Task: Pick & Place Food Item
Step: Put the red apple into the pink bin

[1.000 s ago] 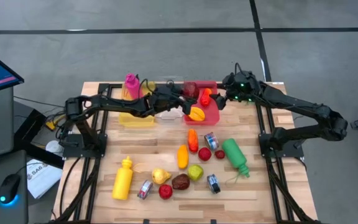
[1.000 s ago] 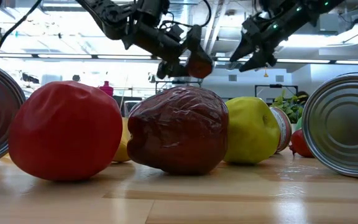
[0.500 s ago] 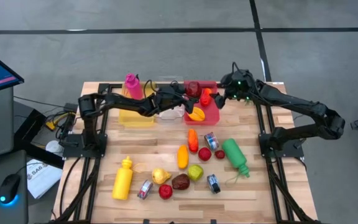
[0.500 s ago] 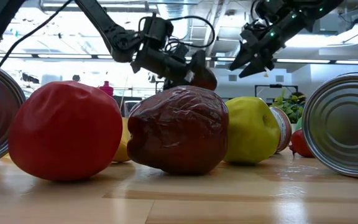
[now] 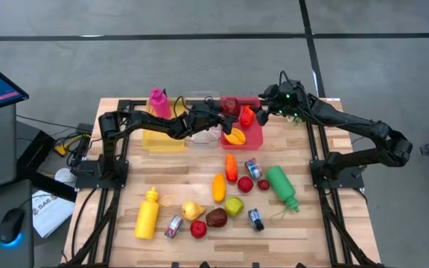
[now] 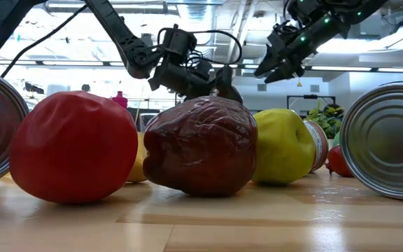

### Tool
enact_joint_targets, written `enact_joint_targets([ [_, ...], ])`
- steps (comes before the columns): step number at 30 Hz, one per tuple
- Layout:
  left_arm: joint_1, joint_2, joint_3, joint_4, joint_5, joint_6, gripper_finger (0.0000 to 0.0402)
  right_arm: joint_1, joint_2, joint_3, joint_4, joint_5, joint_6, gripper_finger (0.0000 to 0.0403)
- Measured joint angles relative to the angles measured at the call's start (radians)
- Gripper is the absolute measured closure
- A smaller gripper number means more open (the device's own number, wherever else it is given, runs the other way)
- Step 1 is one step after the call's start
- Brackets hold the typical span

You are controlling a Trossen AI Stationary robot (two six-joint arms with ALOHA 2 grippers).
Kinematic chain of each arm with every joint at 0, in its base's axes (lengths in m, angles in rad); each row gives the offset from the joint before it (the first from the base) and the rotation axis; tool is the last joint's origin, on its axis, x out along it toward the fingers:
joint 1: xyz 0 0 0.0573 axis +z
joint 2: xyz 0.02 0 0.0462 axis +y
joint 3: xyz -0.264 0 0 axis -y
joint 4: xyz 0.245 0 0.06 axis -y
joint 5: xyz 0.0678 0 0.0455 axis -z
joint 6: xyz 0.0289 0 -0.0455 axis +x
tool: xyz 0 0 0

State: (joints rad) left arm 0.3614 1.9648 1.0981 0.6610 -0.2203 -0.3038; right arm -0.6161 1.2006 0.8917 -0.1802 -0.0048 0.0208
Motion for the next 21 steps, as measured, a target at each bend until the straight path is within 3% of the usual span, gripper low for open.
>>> enact_joint_targets([
  [17, -0.003, 0.000, 0.000, 0.000, 0.026, 0.012, 0.0073, -0.048, 0.017, 0.000, 0.005, -0.024, -0.032, 0.0077],
  [21, -0.003, 0.000, 0.000, -0.001, -0.033, 0.009, 0.0073, -0.057, 0.017, 0.000, 0.019, -0.024, -0.032, 0.0077],
])
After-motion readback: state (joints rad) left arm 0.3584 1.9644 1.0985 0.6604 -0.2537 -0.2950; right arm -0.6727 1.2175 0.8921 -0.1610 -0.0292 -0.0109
